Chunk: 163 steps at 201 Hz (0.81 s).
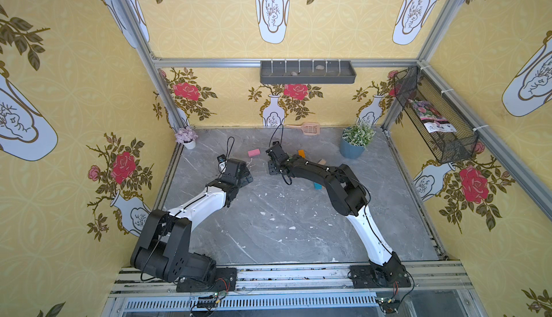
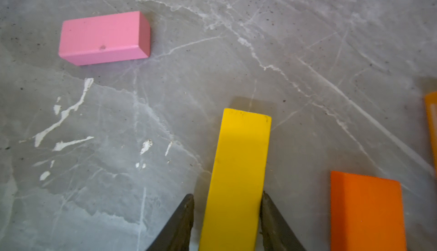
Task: Assemble a giraffe with building blocks
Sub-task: Assemble the building block at the center of the board.
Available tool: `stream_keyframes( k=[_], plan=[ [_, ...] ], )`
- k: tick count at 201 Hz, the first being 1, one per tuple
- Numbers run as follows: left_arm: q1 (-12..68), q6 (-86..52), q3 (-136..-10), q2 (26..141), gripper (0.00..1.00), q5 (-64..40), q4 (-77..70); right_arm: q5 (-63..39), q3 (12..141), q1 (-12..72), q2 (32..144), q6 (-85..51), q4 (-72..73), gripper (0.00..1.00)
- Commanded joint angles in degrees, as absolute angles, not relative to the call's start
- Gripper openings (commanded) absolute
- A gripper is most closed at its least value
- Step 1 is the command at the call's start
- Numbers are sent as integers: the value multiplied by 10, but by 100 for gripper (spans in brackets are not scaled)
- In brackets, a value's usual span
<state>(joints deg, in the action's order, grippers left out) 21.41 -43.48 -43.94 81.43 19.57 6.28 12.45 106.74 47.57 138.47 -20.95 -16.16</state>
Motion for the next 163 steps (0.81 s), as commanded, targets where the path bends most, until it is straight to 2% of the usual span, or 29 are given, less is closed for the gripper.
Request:
stream_keyframes(
  k=[1, 33, 59, 85, 104, 137, 163],
  plan=[
    [214, -439, -423, 801, 99, 211, 52, 79, 1046, 481, 1378, -186, -192, 46],
    [213, -468, -389, 771, 99, 243, 22, 86, 1030, 489, 1359, -177, -200, 41],
    [211, -485, -362, 756, 99, 258, -11, 92, 1028, 491, 1357, -176, -218, 51],
    [201, -481, -349, 747, 99, 186, -41, 115, 1031, 491, 1362, -194, -234, 50],
    [200, -480, -344, 745, 99, 149, -67, 127, 1031, 491, 1363, -192, -235, 44],
    [200, -481, -343, 745, 99, 156, -72, 123, 1042, 491, 1365, -176, -239, 19],
    [200, -483, -345, 755, 99, 156, -72, 104, 1040, 491, 1365, -171, -216, 13]
  ],
)
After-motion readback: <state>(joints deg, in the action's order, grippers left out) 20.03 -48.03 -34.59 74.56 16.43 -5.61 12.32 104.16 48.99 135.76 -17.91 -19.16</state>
